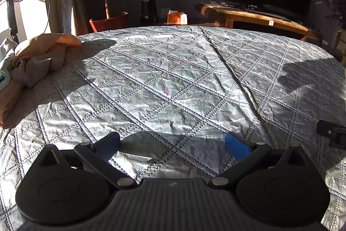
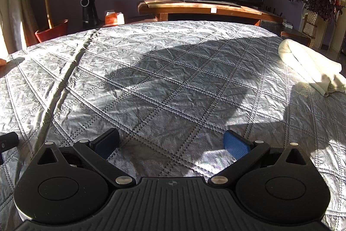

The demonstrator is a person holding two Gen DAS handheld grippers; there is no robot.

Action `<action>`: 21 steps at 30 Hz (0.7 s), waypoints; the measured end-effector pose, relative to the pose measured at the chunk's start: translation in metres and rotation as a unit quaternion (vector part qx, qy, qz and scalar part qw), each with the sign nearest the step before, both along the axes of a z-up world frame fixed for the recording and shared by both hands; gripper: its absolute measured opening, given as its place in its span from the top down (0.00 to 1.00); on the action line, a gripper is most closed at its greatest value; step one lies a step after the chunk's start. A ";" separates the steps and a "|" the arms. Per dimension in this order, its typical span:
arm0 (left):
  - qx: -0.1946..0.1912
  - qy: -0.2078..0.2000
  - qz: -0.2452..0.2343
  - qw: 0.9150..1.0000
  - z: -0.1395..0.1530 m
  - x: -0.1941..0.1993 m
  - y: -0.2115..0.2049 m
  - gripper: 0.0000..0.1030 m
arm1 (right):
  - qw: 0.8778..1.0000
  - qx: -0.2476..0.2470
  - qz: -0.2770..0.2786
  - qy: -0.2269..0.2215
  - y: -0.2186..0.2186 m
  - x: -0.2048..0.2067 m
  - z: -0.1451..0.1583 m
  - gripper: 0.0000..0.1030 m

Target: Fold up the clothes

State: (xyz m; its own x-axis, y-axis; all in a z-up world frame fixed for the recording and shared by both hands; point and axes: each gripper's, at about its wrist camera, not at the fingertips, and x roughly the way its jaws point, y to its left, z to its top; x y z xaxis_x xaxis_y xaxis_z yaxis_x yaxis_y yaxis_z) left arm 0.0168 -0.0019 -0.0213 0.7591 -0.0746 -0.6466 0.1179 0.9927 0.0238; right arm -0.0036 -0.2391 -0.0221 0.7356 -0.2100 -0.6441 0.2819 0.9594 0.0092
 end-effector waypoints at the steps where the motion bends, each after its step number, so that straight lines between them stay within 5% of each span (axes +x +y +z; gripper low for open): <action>1: 0.000 0.000 0.000 1.000 0.000 0.000 0.000 0.00 | 1.000 0.000 0.000 0.000 0.000 0.000 0.000 0.00; 21: 0.000 0.000 0.000 1.000 0.003 -0.003 -0.003 0.00 | 1.000 0.000 0.000 0.000 0.000 0.000 0.000 0.00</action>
